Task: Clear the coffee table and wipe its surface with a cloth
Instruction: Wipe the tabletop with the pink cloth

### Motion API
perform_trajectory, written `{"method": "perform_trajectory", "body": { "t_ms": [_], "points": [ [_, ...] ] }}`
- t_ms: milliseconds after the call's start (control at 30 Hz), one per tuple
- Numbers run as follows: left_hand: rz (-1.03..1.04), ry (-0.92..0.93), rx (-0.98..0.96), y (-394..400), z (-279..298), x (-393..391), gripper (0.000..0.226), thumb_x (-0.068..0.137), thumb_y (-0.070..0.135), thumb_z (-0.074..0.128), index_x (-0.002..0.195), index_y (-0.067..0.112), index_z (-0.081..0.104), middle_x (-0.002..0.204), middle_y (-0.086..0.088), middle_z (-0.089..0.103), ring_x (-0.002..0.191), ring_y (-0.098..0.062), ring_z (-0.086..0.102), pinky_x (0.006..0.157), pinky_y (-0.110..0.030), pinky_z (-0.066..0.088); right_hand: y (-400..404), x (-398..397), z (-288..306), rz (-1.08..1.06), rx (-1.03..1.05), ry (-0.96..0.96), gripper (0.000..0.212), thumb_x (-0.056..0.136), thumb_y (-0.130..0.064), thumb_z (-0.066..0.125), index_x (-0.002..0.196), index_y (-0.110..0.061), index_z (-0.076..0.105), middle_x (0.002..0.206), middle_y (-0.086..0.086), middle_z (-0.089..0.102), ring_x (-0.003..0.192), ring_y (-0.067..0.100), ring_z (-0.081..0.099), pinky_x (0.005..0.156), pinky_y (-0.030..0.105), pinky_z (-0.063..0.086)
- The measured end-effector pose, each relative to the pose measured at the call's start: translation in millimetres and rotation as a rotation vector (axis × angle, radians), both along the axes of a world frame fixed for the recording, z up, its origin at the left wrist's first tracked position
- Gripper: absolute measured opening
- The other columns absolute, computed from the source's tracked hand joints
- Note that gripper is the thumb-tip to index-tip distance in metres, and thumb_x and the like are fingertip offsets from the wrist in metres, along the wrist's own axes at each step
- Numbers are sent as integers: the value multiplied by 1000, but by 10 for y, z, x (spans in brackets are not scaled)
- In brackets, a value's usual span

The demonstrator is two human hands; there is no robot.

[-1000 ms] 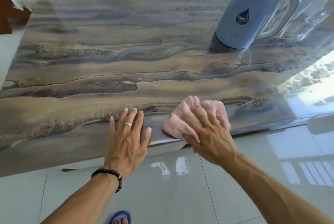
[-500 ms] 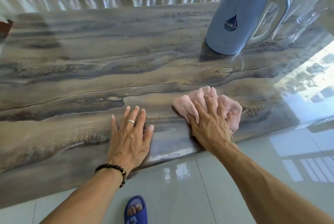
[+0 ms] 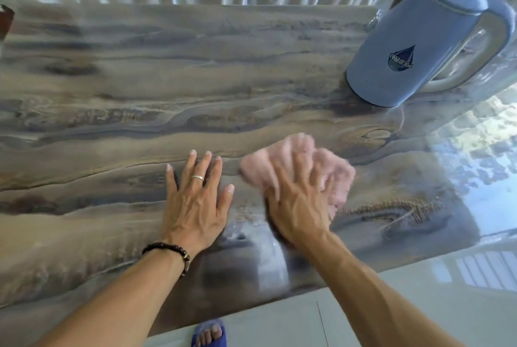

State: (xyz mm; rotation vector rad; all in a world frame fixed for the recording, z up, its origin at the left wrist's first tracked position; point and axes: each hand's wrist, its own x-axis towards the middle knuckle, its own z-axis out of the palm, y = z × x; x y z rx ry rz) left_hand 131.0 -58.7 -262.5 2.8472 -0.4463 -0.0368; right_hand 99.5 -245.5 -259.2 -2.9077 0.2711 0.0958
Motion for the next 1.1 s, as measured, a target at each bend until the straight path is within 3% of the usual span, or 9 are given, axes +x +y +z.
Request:
{"method": "perform_trajectory", "body": {
  "t_ms": [100,300,400,500,567,700,800,900,1100],
  "points": [
    [13,6,0,-9,1,178,64,94,46,23,138,6,46,147,-13,41,141,-33,26,109,-67,15,-243,-233,68,301,-51,2,54,96,-55,31,147,-40,31,160,7,23,144,41,21,108,68,26],
    [46,29,4,-73,-55,493,67,96,50,13,144,10,37,153,-9,32,144,-31,18,112,-65,9,-282,773,62,-276,95,35,37,100,-46,31,137,-47,28,160,3,6,145,40,7,109,72,17],
    [64,60,24,-90,-56,572,67,95,49,14,144,11,37,153,-9,33,144,-31,20,111,-65,10,80,589,-12,103,14,-6,44,97,-50,32,140,-42,31,158,5,13,145,40,11,110,70,17],
    [55,92,33,-95,-38,605,71,93,53,9,145,14,36,154,-7,31,144,-30,20,112,-63,11,-353,358,29,319,-66,1,51,96,-55,32,145,-39,33,159,5,21,144,40,19,110,68,25],
    [67,120,34,-121,14,647,73,92,55,5,146,17,36,155,-6,30,145,-30,18,112,-62,12,-732,581,67,209,-125,-42,48,98,-45,36,145,-37,36,158,10,16,143,41,15,108,70,27],
    [112,161,67,-177,70,679,71,93,55,7,141,19,45,151,-7,36,142,-30,24,109,-64,17,-470,1106,99,-162,78,59,36,101,-44,31,137,-43,32,154,0,0,145,42,4,105,74,18],
    [137,152,110,-206,101,681,65,94,51,16,132,15,55,142,-11,48,136,-34,35,105,-67,24,-189,894,27,222,-11,30,46,96,-45,38,141,-39,32,158,7,11,145,43,10,107,73,18],
    [159,114,106,-335,180,783,61,95,49,21,127,12,58,136,-16,52,133,-40,36,104,-67,26,-724,922,92,489,-62,37,52,92,-54,33,143,-41,30,158,2,21,144,41,19,106,68,26],
    [199,117,78,-547,189,1150,65,93,51,18,135,14,51,145,-13,44,137,-41,29,103,-67,25,-710,1789,54,7,114,58,41,97,-49,37,136,-46,27,157,3,11,144,41,3,111,69,11]
  ]
}}
